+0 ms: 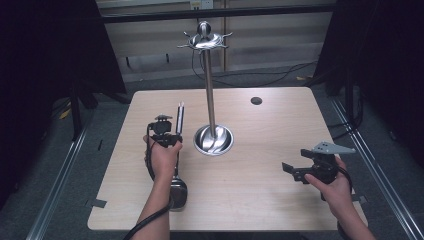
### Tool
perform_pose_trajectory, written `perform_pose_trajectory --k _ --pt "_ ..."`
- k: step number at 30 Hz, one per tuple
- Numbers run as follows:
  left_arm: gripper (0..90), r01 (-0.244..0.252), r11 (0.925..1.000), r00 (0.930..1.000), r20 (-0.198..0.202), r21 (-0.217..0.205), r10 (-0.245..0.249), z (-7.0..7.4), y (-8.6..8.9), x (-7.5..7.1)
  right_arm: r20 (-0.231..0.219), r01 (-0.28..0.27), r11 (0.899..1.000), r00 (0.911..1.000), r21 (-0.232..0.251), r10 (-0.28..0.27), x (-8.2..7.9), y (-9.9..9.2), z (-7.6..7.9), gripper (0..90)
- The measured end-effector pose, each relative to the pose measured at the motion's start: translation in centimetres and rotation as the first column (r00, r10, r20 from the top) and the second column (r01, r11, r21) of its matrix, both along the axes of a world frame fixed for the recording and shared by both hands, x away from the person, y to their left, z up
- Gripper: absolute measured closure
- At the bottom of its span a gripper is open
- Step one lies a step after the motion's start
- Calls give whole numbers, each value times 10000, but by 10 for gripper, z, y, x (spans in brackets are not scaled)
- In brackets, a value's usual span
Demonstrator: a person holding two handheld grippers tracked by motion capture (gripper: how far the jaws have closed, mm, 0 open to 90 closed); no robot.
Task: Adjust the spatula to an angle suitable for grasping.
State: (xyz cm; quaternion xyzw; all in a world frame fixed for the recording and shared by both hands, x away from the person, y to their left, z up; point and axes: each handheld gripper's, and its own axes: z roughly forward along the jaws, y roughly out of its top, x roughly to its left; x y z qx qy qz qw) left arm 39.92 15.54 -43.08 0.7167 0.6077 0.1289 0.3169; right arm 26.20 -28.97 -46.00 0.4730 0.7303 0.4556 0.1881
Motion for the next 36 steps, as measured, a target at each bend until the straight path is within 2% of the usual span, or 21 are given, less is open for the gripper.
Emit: perform_pose_trajectory --k 1,2,5,6,9,10,11,12,15,17,19,20,21,25,26,28,29,30,31,32,36 --pt "755 65 9999 9997 233 -94 -62 3 3 -2 8 0 10000 10000 5 0 0 0 0 63" --pt "755 194 9990 9976 666 -403 -167 7 6 -5 29 -3 10000 10000 13 3 0 -1 0 63" --pt "755 377 9985 9954 897 -401 -339 12 11 -8 29 15 10000 10000 16 -15 0 -1 0 63" --pt "755 452 9977 9921 1193 -498 -390 14 13 -9 29 15 10000 10000 16 -15 0 -1 0 63" --pt "756 603 9956 9869 1538 -715 -488 20 18 -14 0 29 10000 10000 12 -29 0 0 -1 63" --pt "756 594 9953 9821 1833 -771 -444 24 20 -17 9 -7 10000 10000 6 7 0 1 -1 63" --pt "756 594 9953 9821 1833 -771 -444 24 20 -17 9 -7 10000 10000 6 7 0 1 -1 63" --pt "756 627 9948 9771 2079 -802 -448 26 20 -20 18 -31 10000 10000 8 31 0 1 -1 63" --pt "757 726 9926 9709 2345 -971 -480 31 22 -24 20 -49 10000 10000 -1 49 0 1 -2 63" --pt "757 871 9905 9622 2666 -1061 -560 36 22 -29 12 -58 10000 10000 13 58 0 2 -2 63" --pt "757 954 9893 9592 2760 -1101 -618 38 22 -31 15 -54 10000 10000 23 53 0 2 -2 63" --pt "757 1053 9874 9513 3011 -1178 -655 41 23 -34 23 -43 10000 10000 20 43 0 2 -2 63" --pt "757 1053 9874 9513 3011 -1178 -655 41 23 -34 23 -43 10000 10000 20 43 0 2 -2 63" --pt "757 1376 9818 9324 3517 -1310 -838 48 25 -41 77 -16 10000 10000 11 16 0 2 -1 63" --pt "757 1512 9785 9211 3791 -1401 -881 51 25 -45 64 -34 10000 10000 28 34 0 1 -2 63" --pt "757 1653 9750 9097 4048 -1483 -927 54 26 -48 57 -53 10000 10000 36 53 0 2 -2 63" --pt "757 1653 9750 9097 4048 -1483 -927 54 26 -48 57 -53 10000 10000 36 53 0 2 -2 63" --pt "757 1677 9708 9000 4285 -1715 -798 56 25 -51 60 -77 10000 10000 26 77 0 3 -2 63" --pt "757 1677 9708 9000 4285 -1715 -798 56 25 -51 59 -109 9999 9999 16 109 0 3 -2 63" --pt "757 1975 9633 8839 4580 -1817 -948 57 26 -54 42 -96 9999 9999 50 96 0 3 -2 63" --pt "757 2017 9615 8769 4716 -1868 -923 60 25 -57 66 -159 9999 9999 32 158 0 4 -2 62"
